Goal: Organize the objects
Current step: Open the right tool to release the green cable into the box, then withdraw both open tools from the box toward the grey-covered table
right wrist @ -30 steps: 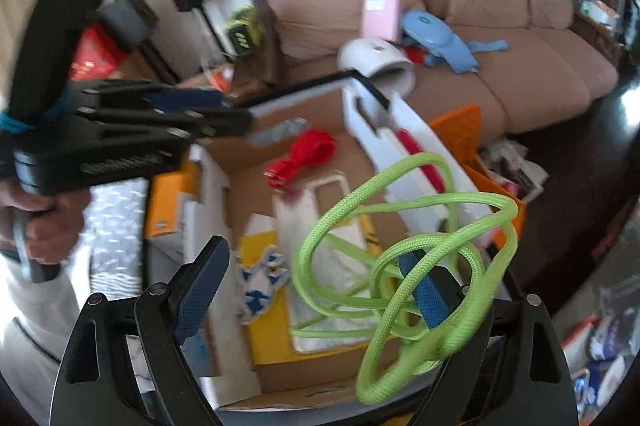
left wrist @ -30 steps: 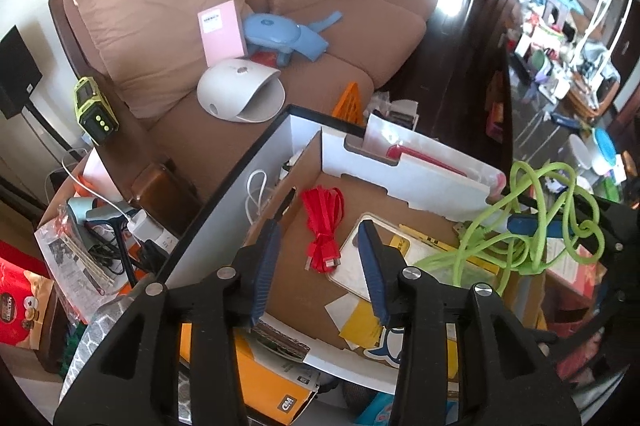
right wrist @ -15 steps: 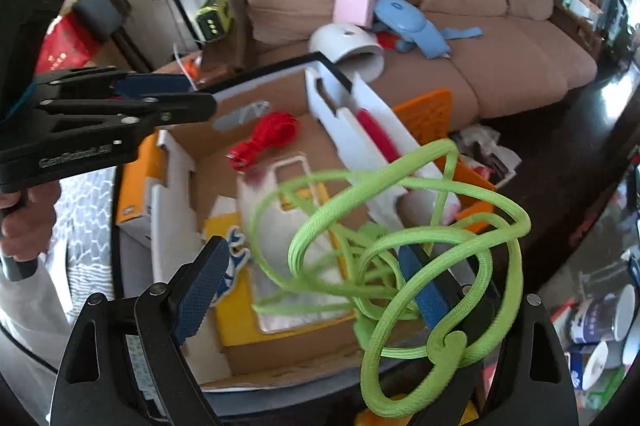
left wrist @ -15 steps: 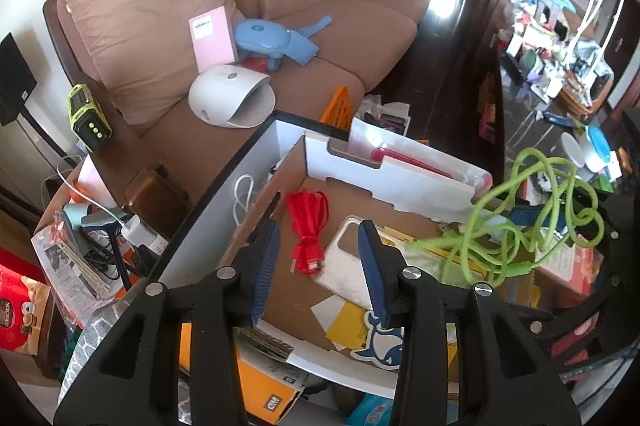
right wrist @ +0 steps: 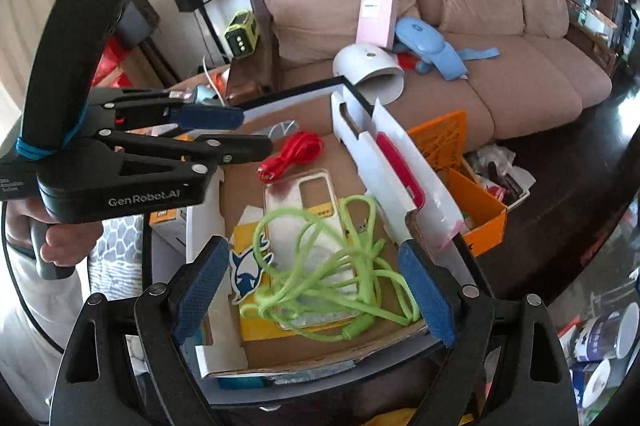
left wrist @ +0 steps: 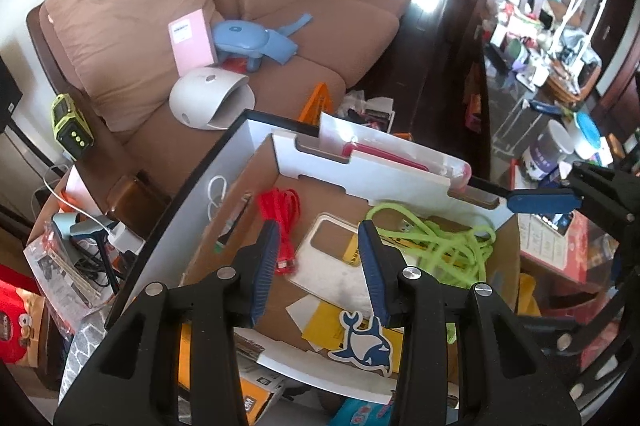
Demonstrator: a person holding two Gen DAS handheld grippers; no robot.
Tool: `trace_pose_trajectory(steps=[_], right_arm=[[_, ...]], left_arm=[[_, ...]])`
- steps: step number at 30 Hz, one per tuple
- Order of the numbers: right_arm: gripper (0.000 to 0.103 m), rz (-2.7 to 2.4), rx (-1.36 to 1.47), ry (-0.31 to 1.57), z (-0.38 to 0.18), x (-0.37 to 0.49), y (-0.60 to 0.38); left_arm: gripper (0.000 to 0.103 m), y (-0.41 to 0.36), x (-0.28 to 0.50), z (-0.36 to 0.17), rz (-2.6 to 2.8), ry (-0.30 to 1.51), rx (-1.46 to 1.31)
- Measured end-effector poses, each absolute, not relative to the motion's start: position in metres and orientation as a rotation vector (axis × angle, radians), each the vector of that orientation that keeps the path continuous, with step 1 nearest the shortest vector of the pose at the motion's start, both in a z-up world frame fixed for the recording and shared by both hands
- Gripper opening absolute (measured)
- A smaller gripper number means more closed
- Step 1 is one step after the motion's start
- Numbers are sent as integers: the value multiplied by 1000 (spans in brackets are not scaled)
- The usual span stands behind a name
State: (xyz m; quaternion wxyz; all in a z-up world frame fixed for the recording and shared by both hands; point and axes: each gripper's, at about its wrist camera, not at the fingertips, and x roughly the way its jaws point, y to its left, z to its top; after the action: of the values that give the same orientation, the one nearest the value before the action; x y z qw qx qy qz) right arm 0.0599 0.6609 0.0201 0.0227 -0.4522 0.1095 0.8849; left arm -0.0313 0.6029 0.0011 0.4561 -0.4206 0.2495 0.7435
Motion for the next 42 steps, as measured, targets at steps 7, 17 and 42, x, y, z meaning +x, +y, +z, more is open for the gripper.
trace_pose_trajectory(steps=[7,17,42], right_arm=[[88,2760,-1359,358,30,64,660],[89,2793,-1261,319,56,77,651],[102,2924,-1083,204,100,98,603]], left_arm=[[38,589,-47,12,1891,540,-1038],[46,565,-46,53,1927,358,-1003],[93,303,27,62,2446,155,-960]])
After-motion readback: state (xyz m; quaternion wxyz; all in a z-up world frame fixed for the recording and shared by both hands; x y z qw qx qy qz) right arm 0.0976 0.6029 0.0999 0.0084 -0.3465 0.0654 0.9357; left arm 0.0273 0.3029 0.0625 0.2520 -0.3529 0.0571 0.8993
